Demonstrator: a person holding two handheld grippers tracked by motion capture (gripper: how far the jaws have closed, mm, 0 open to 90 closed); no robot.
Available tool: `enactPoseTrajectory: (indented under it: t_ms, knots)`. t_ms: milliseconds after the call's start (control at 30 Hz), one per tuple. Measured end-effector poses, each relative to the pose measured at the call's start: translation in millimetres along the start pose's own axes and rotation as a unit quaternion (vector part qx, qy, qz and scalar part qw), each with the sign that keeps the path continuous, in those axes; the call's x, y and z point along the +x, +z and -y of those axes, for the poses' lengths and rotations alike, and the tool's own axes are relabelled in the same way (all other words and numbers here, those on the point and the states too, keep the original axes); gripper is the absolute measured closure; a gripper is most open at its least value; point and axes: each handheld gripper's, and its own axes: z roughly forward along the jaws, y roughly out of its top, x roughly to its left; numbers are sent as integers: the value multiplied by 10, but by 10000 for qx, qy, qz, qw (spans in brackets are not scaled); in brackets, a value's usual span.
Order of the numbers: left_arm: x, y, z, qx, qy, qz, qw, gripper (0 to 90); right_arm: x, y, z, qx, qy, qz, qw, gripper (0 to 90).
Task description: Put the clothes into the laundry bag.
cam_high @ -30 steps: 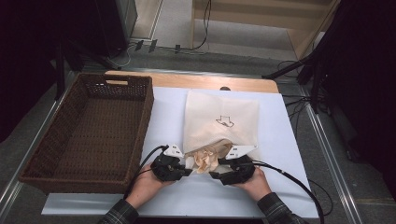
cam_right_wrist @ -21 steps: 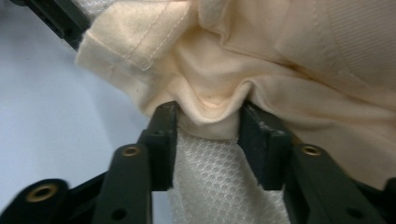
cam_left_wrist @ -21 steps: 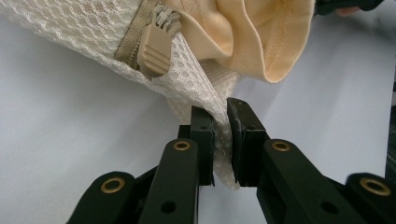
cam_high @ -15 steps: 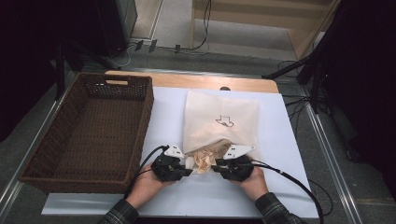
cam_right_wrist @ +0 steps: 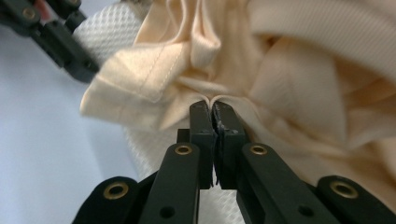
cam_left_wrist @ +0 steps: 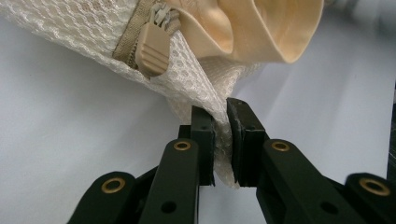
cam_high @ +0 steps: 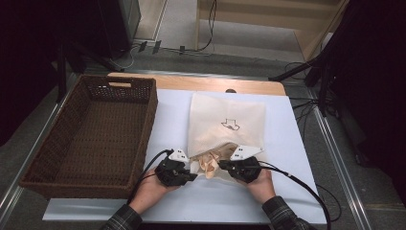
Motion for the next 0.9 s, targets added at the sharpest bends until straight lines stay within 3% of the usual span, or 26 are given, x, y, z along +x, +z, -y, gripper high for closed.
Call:
enactPoseTrajectory:
  t_ms: [200, 467, 900]
  knots:
    - [0, -1, 0, 5, -2, 1, 10000, 816, -44, -34, -73, -86, -54, 225, 9997, 888]
    - [-2, -4, -1, 40, 24, 7, 10000, 817, -153, -117, -113, -175, 108, 576, 9981, 887]
    - [-5, 1, -3, 94, -7, 45, 9999, 838, -430, 32, -152, -200, 436, 1062, 9932, 895]
